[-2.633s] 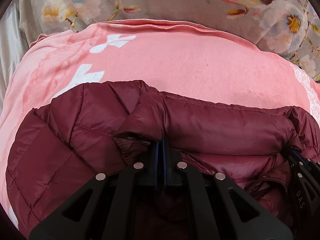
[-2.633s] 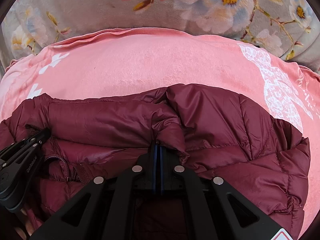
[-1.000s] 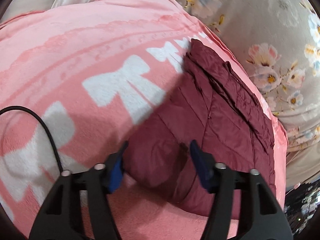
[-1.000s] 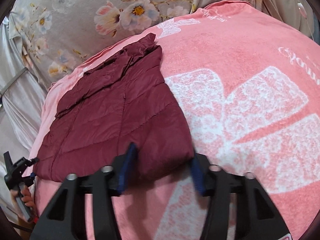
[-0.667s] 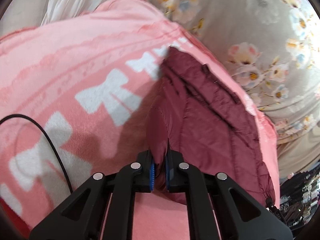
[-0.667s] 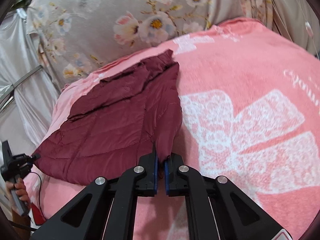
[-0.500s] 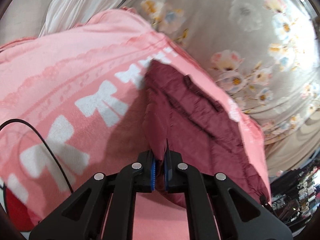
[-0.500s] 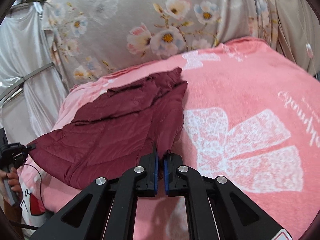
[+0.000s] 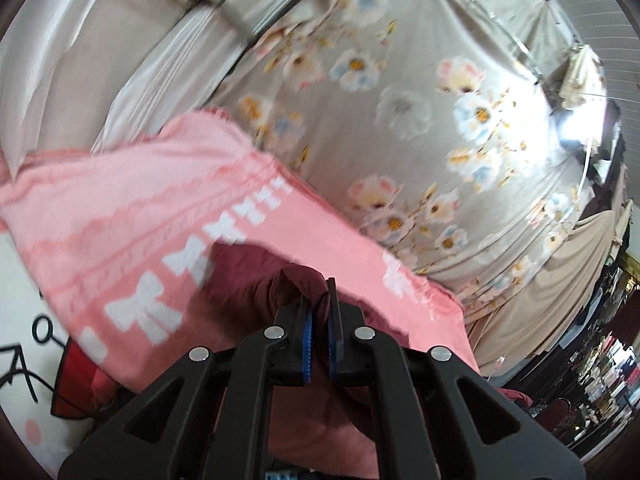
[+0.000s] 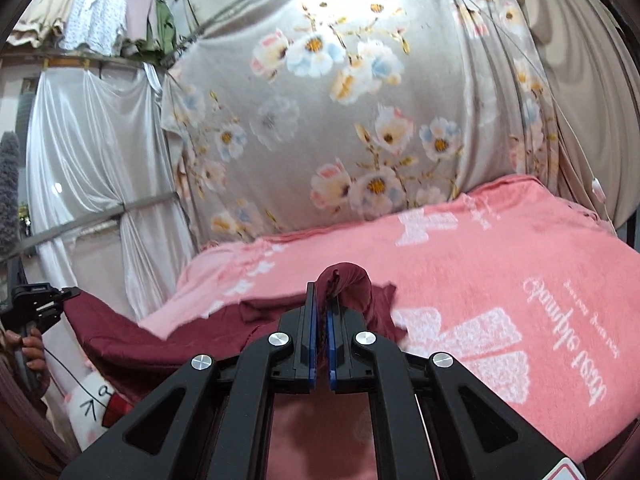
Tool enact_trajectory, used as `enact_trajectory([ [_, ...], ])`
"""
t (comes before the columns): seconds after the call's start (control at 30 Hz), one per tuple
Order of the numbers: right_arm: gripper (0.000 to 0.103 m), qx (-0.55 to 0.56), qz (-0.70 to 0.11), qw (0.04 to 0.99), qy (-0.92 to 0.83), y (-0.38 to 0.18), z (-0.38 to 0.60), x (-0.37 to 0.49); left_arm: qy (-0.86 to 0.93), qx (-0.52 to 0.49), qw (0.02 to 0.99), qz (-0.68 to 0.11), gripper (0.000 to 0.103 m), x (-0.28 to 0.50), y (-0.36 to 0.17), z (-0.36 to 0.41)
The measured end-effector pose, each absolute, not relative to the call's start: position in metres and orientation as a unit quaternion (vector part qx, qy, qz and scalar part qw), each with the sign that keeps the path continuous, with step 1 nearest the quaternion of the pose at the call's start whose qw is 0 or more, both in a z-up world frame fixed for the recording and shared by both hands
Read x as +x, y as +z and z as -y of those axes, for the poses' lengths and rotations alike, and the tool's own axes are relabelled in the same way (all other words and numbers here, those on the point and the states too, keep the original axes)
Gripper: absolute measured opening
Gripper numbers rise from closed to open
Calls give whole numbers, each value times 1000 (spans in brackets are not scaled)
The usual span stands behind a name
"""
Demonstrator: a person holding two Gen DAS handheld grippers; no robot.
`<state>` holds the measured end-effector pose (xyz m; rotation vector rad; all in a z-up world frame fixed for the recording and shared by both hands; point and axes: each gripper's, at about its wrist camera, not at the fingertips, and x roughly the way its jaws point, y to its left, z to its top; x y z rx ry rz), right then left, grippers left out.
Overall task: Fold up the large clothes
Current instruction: 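Grasp the folded jacket edge with both tools and lift it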
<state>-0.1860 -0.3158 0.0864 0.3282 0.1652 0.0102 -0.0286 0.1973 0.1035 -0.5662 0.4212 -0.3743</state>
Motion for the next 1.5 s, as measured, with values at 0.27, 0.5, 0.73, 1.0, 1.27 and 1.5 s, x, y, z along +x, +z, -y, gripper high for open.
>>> enact_trajectory([
  [0.27,3,206,-87,975,-16,80,346,-83,-120,-218,950,-190,4,53,112,-163],
  [0.5,3,212,-149,965,-45,48,358,13,-48,-167,956,-238,4,145,81,-132],
  [0.73,3,215,-194,954,-74,21,365,87,-14,-155,943,-294,4,220,42,-120],
  [1.0,3,209,-245,941,-102,-11,369,150,10,-134,931,-338,4,277,3,-106],
  [1.27,3,212,-288,926,-118,-43,374,181,27,-112,921,-371,5,309,-37,-94],
  [1.5,3,211,-307,919,-126,-61,373,193,30,-113,916,-383,5,319,-57,-91],
])
